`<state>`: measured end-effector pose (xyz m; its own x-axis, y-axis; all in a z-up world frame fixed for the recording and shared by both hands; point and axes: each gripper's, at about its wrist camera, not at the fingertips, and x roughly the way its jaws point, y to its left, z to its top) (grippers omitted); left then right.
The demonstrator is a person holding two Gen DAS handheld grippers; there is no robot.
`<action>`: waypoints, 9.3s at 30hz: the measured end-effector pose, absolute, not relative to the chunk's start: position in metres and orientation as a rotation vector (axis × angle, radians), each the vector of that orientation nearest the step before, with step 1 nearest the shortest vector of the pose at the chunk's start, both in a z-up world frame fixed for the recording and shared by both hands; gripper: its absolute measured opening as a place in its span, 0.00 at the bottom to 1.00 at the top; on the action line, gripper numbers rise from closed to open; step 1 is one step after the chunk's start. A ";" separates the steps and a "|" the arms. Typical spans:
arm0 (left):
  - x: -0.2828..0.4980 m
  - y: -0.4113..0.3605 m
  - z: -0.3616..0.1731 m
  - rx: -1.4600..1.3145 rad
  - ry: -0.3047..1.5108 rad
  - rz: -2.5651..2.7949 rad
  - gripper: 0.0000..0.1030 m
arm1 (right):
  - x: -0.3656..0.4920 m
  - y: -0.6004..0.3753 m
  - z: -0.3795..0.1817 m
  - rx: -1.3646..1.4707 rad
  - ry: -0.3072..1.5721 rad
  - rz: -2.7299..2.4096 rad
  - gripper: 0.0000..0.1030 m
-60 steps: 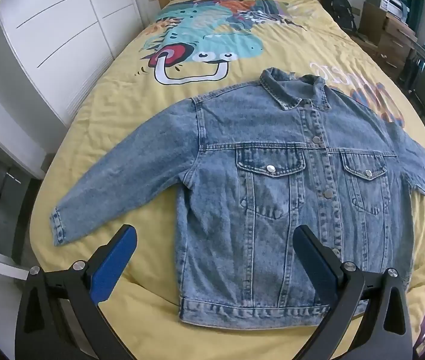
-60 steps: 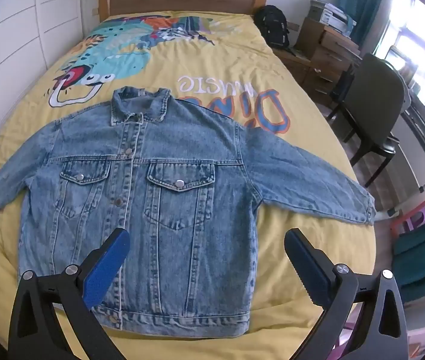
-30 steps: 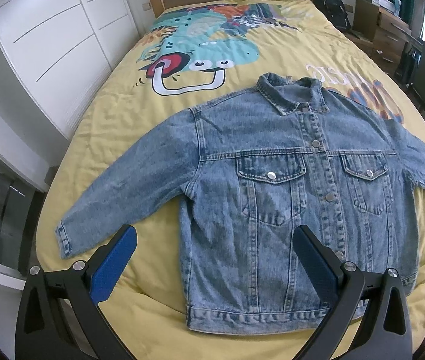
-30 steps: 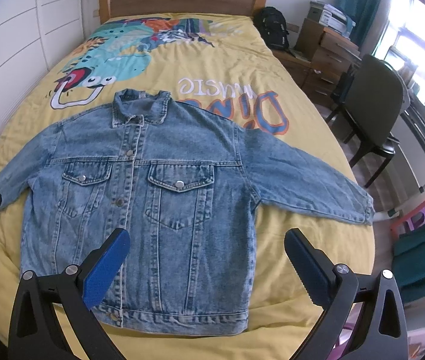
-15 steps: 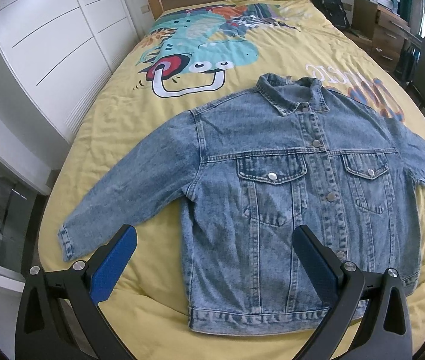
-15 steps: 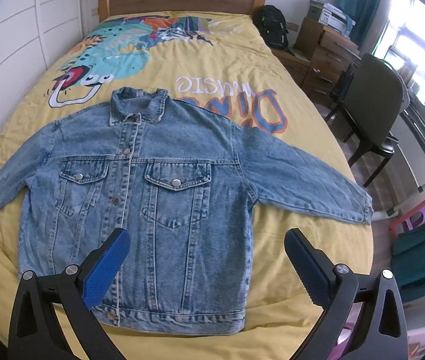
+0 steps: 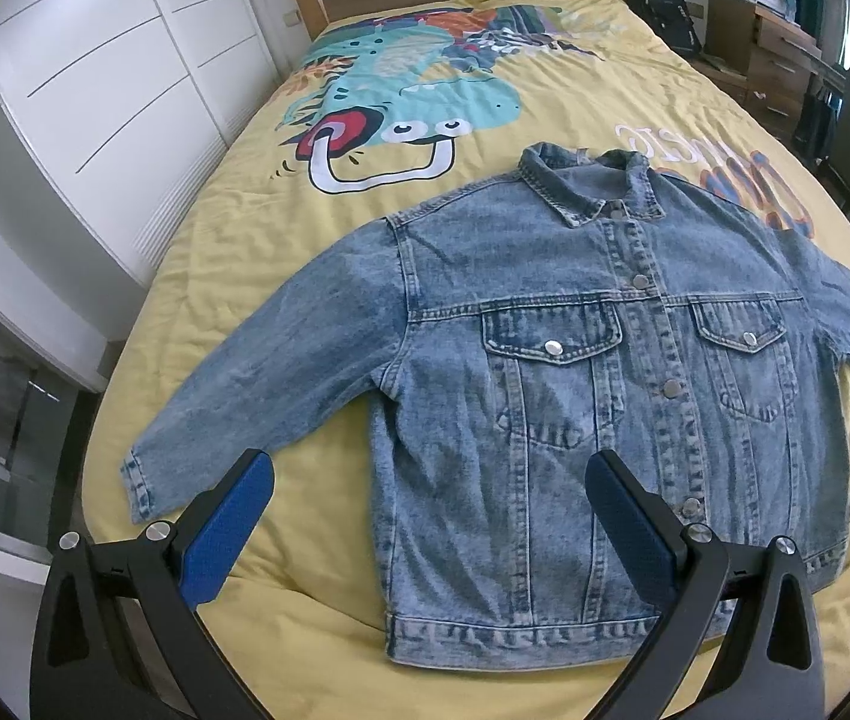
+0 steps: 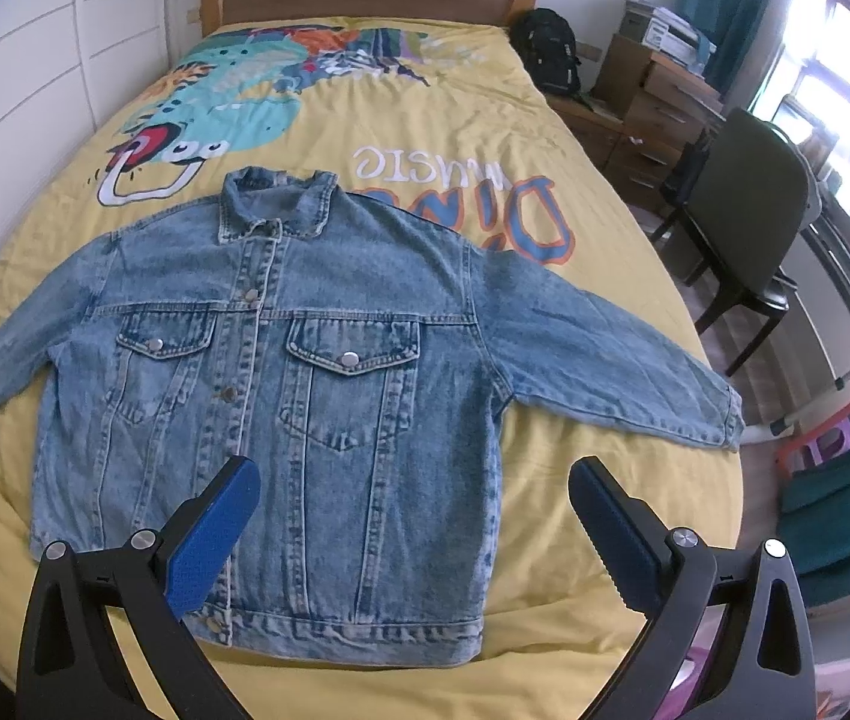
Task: Fold large clothes
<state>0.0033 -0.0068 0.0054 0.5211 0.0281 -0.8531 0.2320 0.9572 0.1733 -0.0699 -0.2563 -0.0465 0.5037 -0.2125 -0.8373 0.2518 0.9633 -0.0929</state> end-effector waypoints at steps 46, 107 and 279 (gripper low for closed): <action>0.048 -0.012 -0.030 0.295 1.084 -0.137 0.99 | -0.051 -0.427 -0.098 0.232 0.913 -0.534 1.00; 0.154 0.027 -0.067 0.190 1.108 -0.174 0.99 | 0.187 -0.315 -0.084 0.325 0.931 0.001 0.07; 0.234 -0.059 -0.123 0.081 1.356 -0.397 0.65 | 0.089 -0.390 -0.263 0.211 1.276 -0.226 0.36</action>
<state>0.2344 -0.0589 -0.1233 0.1581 -0.2306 -0.9601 0.3231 0.9309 -0.1703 0.0888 -0.3901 -0.2625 0.2748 -0.0498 -0.9602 0.2827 0.9587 0.0312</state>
